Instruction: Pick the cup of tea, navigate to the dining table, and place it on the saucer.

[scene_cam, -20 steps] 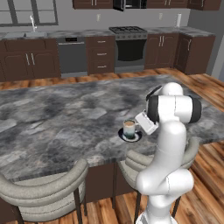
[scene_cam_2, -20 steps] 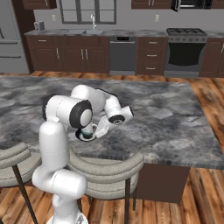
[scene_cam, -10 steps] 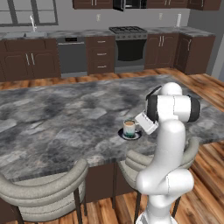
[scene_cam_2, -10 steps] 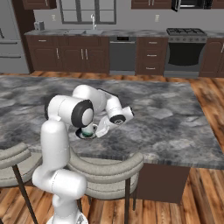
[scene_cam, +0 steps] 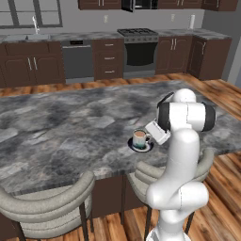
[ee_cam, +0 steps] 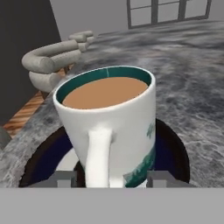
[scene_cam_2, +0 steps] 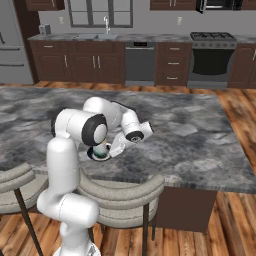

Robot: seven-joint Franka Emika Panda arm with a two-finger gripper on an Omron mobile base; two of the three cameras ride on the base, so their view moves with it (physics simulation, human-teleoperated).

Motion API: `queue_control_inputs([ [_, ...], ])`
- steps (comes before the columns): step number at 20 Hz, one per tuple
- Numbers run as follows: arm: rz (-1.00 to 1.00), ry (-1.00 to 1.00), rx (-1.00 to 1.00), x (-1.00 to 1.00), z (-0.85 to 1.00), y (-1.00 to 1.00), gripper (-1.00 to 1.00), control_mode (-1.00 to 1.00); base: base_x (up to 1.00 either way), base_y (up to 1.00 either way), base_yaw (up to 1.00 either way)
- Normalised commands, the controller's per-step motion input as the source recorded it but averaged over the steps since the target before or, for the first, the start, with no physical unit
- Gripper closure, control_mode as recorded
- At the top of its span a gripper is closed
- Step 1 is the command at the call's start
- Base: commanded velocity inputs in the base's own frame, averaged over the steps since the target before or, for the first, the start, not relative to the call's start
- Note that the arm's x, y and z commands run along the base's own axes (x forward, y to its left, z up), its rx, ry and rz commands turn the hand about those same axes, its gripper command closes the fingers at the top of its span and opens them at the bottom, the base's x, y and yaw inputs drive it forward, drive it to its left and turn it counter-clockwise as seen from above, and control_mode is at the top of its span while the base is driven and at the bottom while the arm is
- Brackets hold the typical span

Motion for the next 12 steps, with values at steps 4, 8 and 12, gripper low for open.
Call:
queue_control_inputs([
  [4, 0.0, -0.03, 0.0, -0.03, 0.12, 0.0, -1.0, -1.0, 0.0, 0.0, 0.0],
  [8, 0.0, -0.04, 0.06, 0.0, 0.43, -0.04, -1.0, -1.0, 0.0, 0.0, 0.0],
  [12, 0.0, -0.04, 0.17, -0.02, 0.61, -0.05, -1.0, -1.0, 0.0, 0.0, 0.0],
])
